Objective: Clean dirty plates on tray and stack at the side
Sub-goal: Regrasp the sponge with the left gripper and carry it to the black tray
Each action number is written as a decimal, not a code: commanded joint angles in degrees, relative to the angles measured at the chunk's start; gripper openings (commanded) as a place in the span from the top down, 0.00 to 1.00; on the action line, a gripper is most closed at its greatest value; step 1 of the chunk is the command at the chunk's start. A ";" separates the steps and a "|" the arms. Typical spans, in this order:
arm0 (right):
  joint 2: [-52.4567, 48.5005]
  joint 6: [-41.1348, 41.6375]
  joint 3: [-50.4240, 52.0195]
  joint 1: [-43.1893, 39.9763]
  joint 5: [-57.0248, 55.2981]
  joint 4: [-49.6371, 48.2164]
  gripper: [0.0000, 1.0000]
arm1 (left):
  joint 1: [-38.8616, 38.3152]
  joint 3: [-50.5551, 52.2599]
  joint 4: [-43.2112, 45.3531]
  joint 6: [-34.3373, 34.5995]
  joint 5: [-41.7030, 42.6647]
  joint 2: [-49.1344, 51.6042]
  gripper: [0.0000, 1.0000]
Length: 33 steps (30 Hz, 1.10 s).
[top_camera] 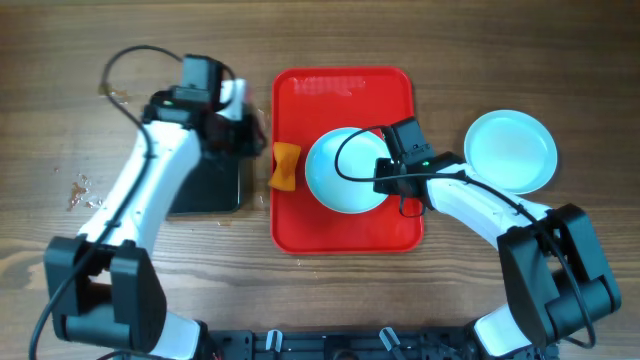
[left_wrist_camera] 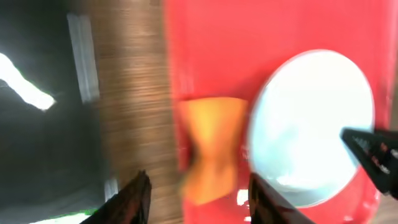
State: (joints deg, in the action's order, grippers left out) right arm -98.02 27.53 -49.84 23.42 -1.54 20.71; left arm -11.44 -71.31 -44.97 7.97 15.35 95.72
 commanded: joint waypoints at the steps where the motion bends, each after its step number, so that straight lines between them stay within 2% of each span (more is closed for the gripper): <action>1: 0.04 -0.50 0.94 -0.24 0.76 -0.15 0.67 | -6.78 5.33 6.47 4.22 -2.62 1.88 0.50; 5: 0.04 -0.50 0.94 -0.24 0.74 -0.50 0.67 | -10.82 8.11 12.22 7.98 -8.46 5.55 0.50; 8: 0.04 -0.48 0.94 -0.24 0.74 -0.57 0.67 | -12.20 8.11 14.27 8.00 -8.41 9.27 0.51; 11: 0.04 -0.37 0.94 -0.24 0.74 -0.55 0.67 | -13.11 8.11 14.95 9.29 -9.79 12.83 0.66; 14: 0.04 -0.37 0.94 -0.24 0.76 -0.68 0.67 | -13.20 8.04 14.75 9.46 -9.90 13.09 0.92; 15: 0.04 -0.35 0.94 -0.24 0.74 -0.72 0.67 | -13.20 7.87 14.56 9.49 -9.88 12.59 0.96; 24: 0.04 -0.39 0.94 -0.24 0.74 -0.76 0.67 | -13.16 6.47 12.41 9.42 -9.88 3.06 0.96; 26: 0.04 -0.37 0.94 -0.24 0.76 -0.79 0.67 | -13.16 6.47 11.02 9.42 -9.88 0.22 0.58; 27: 0.04 -0.37 0.94 -0.24 0.83 -0.83 0.67 | -13.16 6.47 10.27 9.14 -9.94 -0.52 0.53; 33: 0.00 -0.57 0.94 -0.26 1.20 -2.14 0.66 | -13.16 6.58 7.39 9.01 -16.72 1.05 0.51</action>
State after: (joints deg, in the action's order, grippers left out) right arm -98.02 27.53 -49.84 23.42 -1.06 19.53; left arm -24.29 -64.38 -37.08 17.08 3.55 95.35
